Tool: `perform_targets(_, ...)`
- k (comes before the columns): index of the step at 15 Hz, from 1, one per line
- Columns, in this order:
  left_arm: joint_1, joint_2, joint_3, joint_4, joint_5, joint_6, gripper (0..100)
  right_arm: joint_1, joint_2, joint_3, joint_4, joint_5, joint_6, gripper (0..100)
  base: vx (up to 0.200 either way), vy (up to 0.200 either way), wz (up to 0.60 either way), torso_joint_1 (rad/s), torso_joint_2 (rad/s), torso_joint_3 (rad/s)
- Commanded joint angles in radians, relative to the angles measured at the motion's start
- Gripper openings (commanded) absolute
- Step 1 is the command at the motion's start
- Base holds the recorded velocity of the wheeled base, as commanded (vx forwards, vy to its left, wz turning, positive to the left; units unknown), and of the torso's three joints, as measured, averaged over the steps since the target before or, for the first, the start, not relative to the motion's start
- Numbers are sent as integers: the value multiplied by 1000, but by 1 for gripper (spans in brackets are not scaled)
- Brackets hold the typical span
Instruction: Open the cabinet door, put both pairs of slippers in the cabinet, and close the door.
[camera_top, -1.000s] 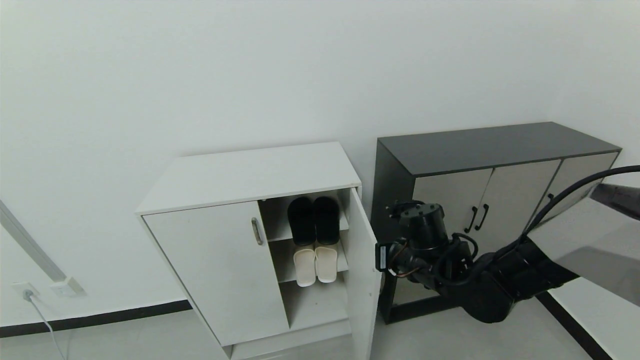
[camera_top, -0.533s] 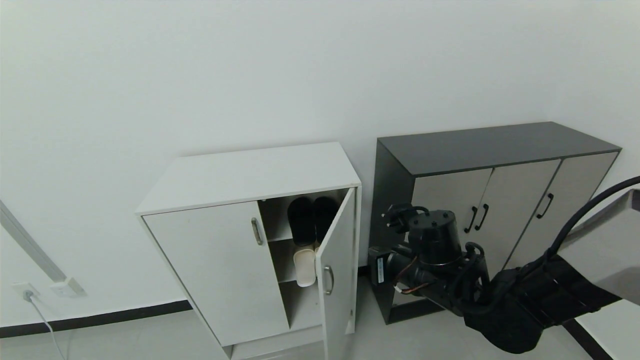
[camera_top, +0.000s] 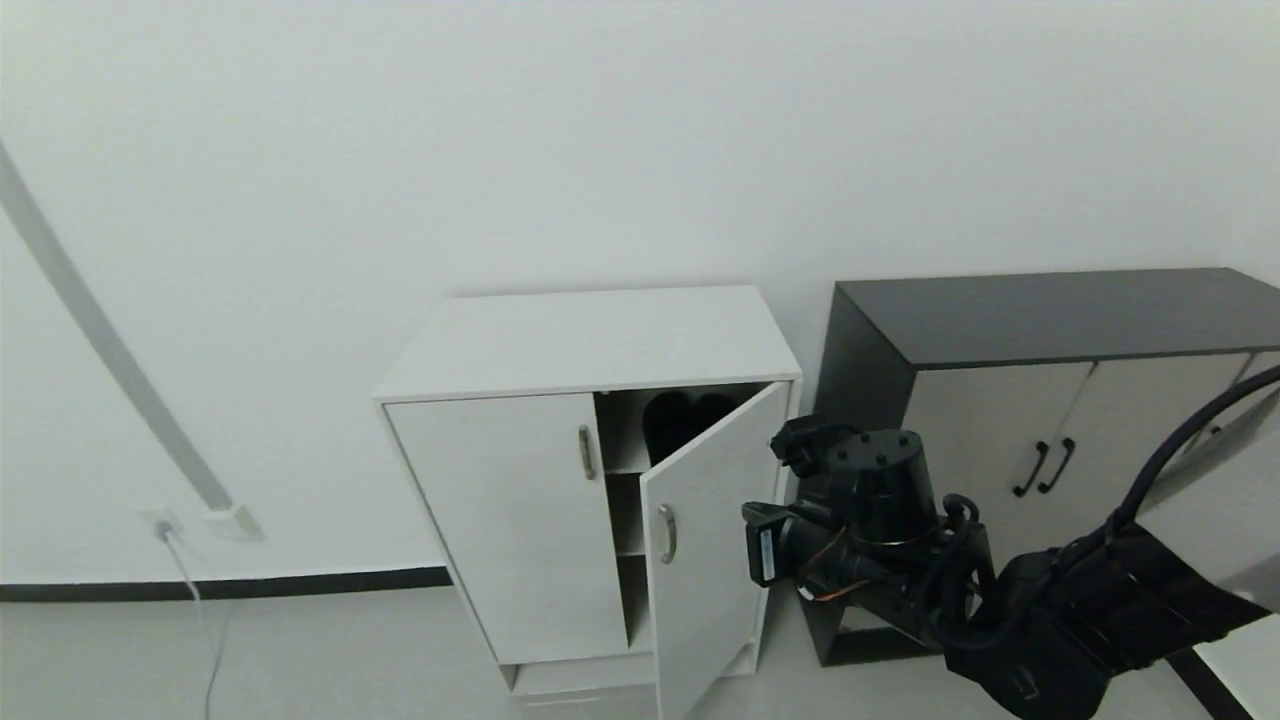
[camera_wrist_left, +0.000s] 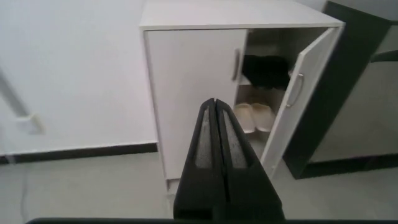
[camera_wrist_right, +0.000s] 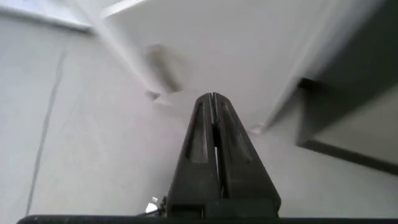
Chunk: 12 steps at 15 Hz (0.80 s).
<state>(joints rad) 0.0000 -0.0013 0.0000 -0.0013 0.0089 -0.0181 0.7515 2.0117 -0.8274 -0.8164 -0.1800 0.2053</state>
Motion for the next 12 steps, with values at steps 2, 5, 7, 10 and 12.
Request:
perform_targets(2, 0, 1, 0, 0, 0, 0, 0, 0, -8, 21, 0, 17, -1, 0, 0, 0, 300, -4, 4, 4)
perform_targets(5, 0, 1, 0, 0, 0, 0, 0, 0, -1, 60, -56, 22, -43, 0, 0, 0, 0, 0, 0, 0)
perform_targets(7, 0, 1, 0, 0, 0, 0, 0, 0, 7, 85, -72, 33, -49, 0, 0, 0, 0, 0, 0, 0)
perform_targets(10, 0, 1, 0, 0, 0, 0, 0, -1, 12, 114, -79, 56, -50, 0, 0, 0, 0, 0, 0, 0)
perform_targets(12, 0, 1, 0, 1, 0, 1, 0, -1, 13, 137, -92, 65, -58, 0, 0, 0, 0, 0, 0, 0)
